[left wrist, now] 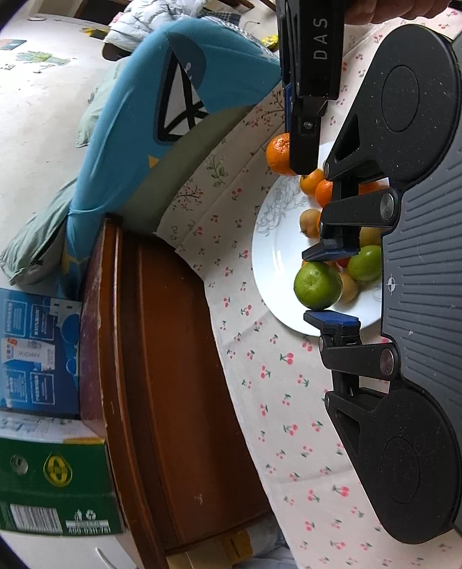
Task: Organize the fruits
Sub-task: 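Carry the green fruit and orange onto the white plate and open both tools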
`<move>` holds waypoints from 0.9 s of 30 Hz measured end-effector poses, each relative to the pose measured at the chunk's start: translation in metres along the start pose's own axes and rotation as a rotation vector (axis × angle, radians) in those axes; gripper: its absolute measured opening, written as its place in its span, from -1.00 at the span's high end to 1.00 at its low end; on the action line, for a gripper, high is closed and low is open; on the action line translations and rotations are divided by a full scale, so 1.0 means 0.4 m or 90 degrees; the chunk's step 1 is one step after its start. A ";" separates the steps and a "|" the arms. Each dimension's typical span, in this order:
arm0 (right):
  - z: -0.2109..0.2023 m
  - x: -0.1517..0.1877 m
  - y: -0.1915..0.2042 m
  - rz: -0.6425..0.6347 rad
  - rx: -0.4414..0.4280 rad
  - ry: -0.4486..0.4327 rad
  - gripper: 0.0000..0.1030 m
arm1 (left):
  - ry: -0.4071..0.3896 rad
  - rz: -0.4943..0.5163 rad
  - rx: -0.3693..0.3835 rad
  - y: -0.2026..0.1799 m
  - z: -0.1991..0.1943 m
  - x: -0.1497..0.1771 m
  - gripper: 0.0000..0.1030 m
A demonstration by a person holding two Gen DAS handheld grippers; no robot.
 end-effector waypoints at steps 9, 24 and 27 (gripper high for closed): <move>0.066 -0.031 -0.065 0.043 0.039 0.003 0.40 | 0.010 0.016 0.009 -0.007 0.083 -0.028 0.49; 0.142 -0.040 -0.109 0.099 0.045 0.027 0.39 | 0.019 0.005 0.061 -0.023 0.165 -0.028 0.44; 0.145 -0.040 -0.108 0.101 0.045 0.022 0.34 | 0.020 0.006 0.062 -0.028 0.163 -0.022 0.28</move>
Point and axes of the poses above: each gripper's, at about its wrist camera, not at the fingertips, and z roughly the way its jaws point, y to its left, x to its underside, the point moved 4 cm from there along z, roughly the way its jaws point, and after that the axes turned 11 degrees about z, right-handed, at the moved point
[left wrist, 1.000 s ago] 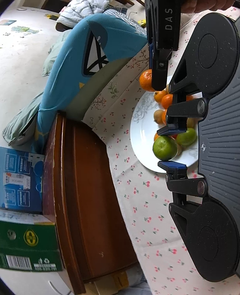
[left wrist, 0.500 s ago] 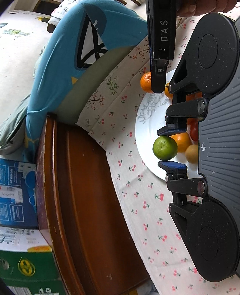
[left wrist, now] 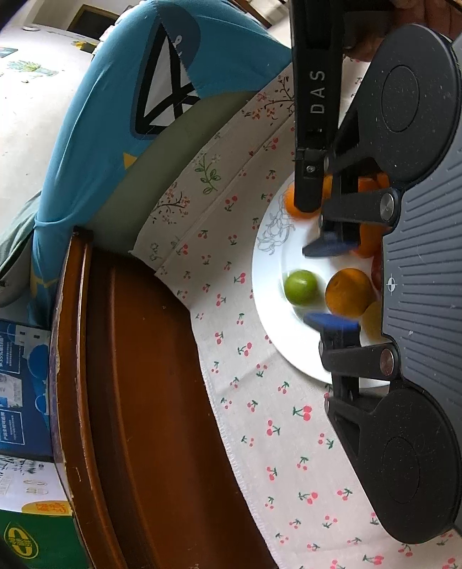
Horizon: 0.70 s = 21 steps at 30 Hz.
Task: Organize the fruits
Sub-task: 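Carry the green fruit and orange onto the white plate and open both tools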
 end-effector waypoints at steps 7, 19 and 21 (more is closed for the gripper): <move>-0.009 -0.002 0.006 -0.003 -0.010 0.001 0.34 | -0.019 0.001 -0.010 -0.004 -0.048 -0.011 0.12; -0.106 0.020 0.054 -0.010 -0.052 -0.023 0.27 | -0.025 -0.017 -0.075 0.024 -0.205 0.016 -0.32; -0.115 0.038 0.066 -0.021 -0.056 -0.021 0.27 | -0.017 -0.027 -0.083 0.032 -0.226 0.034 -0.32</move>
Point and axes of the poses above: each gripper's, at about its wrist camera, not at the fingertips, and z roughly the way its jaws point, y to its left, x to its underside, the point moved 4 cm from there along z, roughly the way its jaws point, and after that the axes turned 11 degrees about z, right-handed, at the moved point
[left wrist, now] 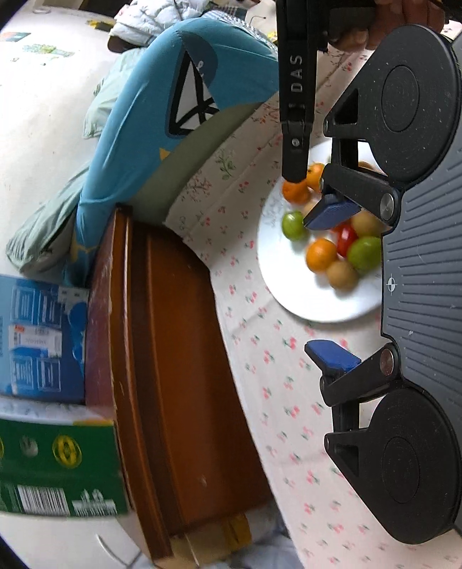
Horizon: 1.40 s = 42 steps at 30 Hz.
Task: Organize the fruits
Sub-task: 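Carry the green fruit and orange onto the white plate and open both tools, then move both open tools back to the last fruits on the sheet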
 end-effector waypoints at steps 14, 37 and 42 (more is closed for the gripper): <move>-0.054 0.178 0.058 -0.043 -0.028 0.059 0.27 | 0.048 -0.040 -0.054 0.040 -0.106 0.107 -0.34; 0.017 0.313 0.105 -0.142 -0.024 0.127 0.28 | 0.129 -0.051 -0.070 0.060 -0.160 0.278 -0.34; 0.036 0.321 0.116 -0.154 -0.023 0.132 0.28 | 0.139 -0.042 -0.067 0.061 -0.154 0.295 -0.34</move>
Point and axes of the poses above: each gripper's, at about its wrist camera, not at the fingertips, and z roughly the way its jaws point, y to its left, x to its underside, the point moved 4 cm from there along z, roughly the way its jaws point, and after that the axes turned 11 degrees about z, right-handed, at the moved point
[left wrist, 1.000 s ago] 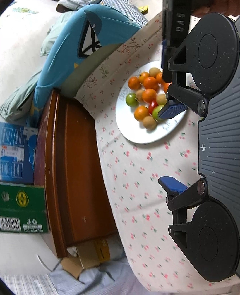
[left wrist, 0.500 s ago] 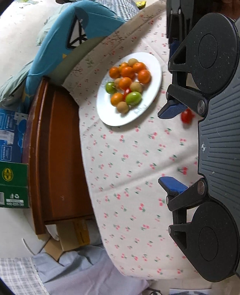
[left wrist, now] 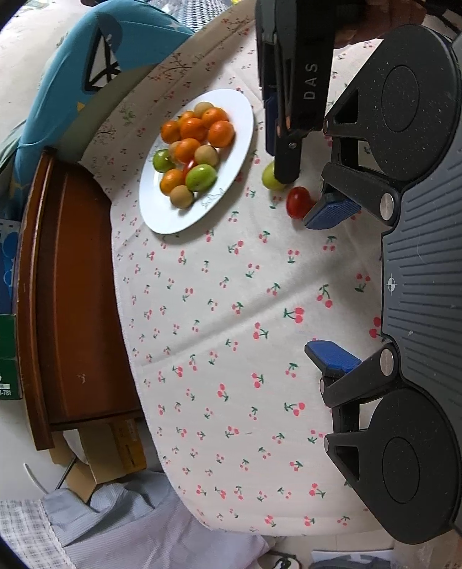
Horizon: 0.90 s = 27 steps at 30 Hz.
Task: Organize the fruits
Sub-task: 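Move both open tools back to the last fruits on the sheet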
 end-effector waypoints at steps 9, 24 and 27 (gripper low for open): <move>0.026 0.005 0.006 -0.021 0.022 0.000 0.48 | 0.000 0.024 0.026 -0.027 0.011 0.011 -0.34; -0.038 -0.002 -0.042 0.021 0.018 0.000 0.54 | -0.051 0.091 0.084 -0.115 0.041 -0.013 -0.17; -0.046 0.000 -0.056 0.030 0.018 0.000 0.54 | -0.056 0.096 0.088 -0.120 0.052 -0.017 0.05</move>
Point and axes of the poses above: each gripper's, at about its wrist camera, not at the fingertips, and z roughly the way its jaws point, y to its left, x to its underside, the point moved 4 cm from there along z, roughly the way its jaws point, and after that the axes turned 11 degrees about z, right-handed, at the moved point
